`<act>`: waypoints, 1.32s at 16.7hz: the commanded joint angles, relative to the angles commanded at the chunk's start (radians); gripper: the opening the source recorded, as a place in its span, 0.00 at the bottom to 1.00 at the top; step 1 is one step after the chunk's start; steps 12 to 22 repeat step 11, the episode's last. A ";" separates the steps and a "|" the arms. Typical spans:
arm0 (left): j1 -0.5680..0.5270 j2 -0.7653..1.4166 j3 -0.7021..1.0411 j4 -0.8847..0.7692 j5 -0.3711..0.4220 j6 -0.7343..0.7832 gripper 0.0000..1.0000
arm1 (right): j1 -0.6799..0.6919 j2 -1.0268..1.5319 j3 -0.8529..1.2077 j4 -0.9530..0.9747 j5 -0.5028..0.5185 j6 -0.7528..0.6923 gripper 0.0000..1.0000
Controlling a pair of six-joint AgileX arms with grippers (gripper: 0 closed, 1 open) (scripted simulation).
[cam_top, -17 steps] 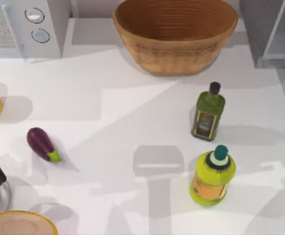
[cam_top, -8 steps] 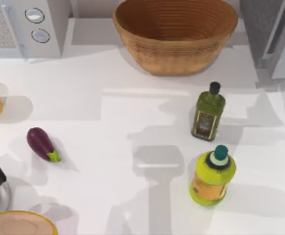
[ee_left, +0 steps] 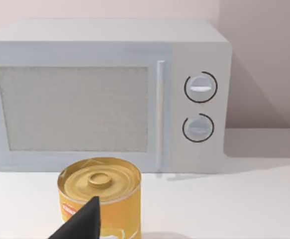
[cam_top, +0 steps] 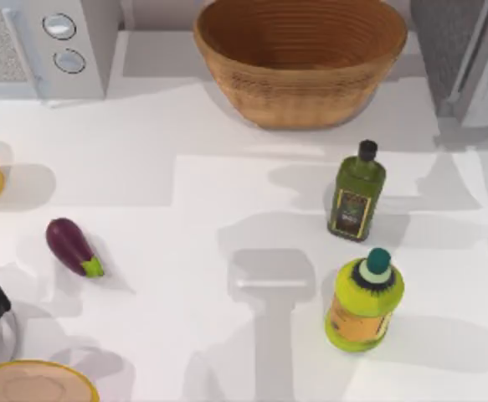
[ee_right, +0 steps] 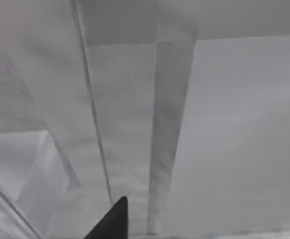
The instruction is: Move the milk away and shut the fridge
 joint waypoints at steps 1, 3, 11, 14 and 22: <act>0.000 0.000 0.000 0.000 0.000 0.000 1.00 | 0.000 0.033 0.034 -0.008 0.001 0.000 1.00; 0.000 0.000 0.000 0.000 0.000 0.000 1.00 | 0.001 0.113 0.134 -0.023 0.001 0.000 1.00; 0.000 0.000 0.000 0.000 0.000 0.000 1.00 | 0.001 0.322 0.415 -0.079 0.005 0.003 1.00; 0.000 0.000 0.000 0.000 0.000 0.000 1.00 | 0.001 0.322 0.415 -0.079 0.005 0.003 1.00; 0.000 0.000 0.000 0.000 0.000 0.000 1.00 | 0.001 0.322 0.415 -0.079 0.005 0.003 1.00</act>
